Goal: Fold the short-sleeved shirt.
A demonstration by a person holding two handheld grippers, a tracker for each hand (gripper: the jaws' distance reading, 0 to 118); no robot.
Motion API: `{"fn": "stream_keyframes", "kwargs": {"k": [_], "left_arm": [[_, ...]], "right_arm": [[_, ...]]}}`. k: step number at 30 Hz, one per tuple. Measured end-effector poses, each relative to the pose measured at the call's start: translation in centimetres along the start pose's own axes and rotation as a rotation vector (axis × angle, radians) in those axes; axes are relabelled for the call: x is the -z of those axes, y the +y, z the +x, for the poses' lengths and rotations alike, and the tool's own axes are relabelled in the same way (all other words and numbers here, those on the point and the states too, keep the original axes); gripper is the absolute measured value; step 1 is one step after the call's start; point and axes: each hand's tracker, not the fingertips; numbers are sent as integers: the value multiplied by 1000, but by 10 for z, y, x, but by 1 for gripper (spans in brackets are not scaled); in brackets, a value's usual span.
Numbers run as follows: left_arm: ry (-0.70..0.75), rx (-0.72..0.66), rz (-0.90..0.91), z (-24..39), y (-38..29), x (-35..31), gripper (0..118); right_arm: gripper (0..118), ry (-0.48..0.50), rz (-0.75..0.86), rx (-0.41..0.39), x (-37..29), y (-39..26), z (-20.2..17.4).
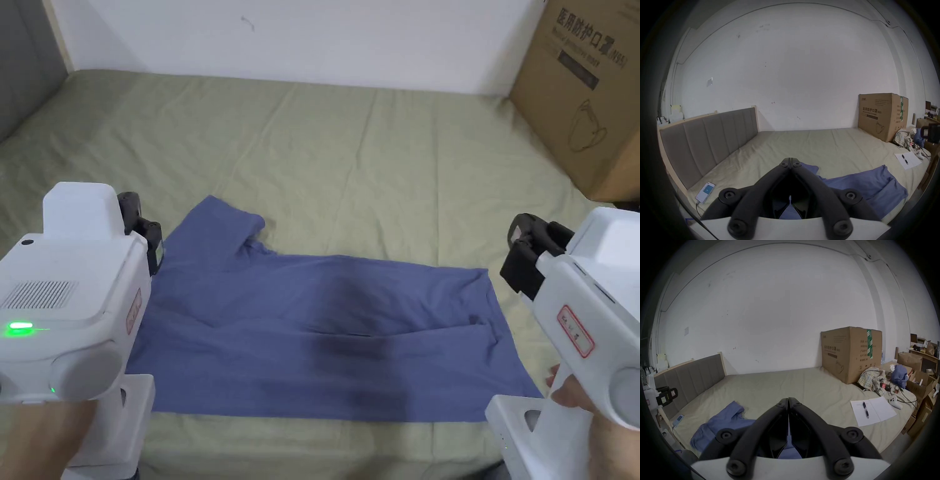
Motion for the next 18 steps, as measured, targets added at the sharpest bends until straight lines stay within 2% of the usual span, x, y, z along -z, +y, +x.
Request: {"fn": "stream_keyframes", "kwargs": {"k": [2,9,10,12,13,14,15,17,18], "left_arm": [[-8,-9,-23,2,2,6,0],[-40,-54,-122,2,9,69,0],[-40,-82,-146,0,12,84,3],[-38,-155,-222,-8,21,123,26],[-56,-186,-253,-15,22,142,44],[-56,-202,-310,-20,24,166,75],[-51,-214,-352,-24,25,188,94],[-61,-218,-442,-29,25,226,118],[-70,-212,-497,-32,22,247,118]], "right_arm": [[0,0,-14,-31,5,-2,-1],[0,6,-50,-10,29,-5,6],[0,11,-55,-10,33,-5,7],[0,11,-65,-6,42,-6,7],[0,9,-71,-3,46,-6,8],[0,13,-79,0,51,-7,10],[0,16,-88,7,56,-7,9],[0,18,-105,14,66,-9,10],[0,17,-117,14,72,-10,11]]}}
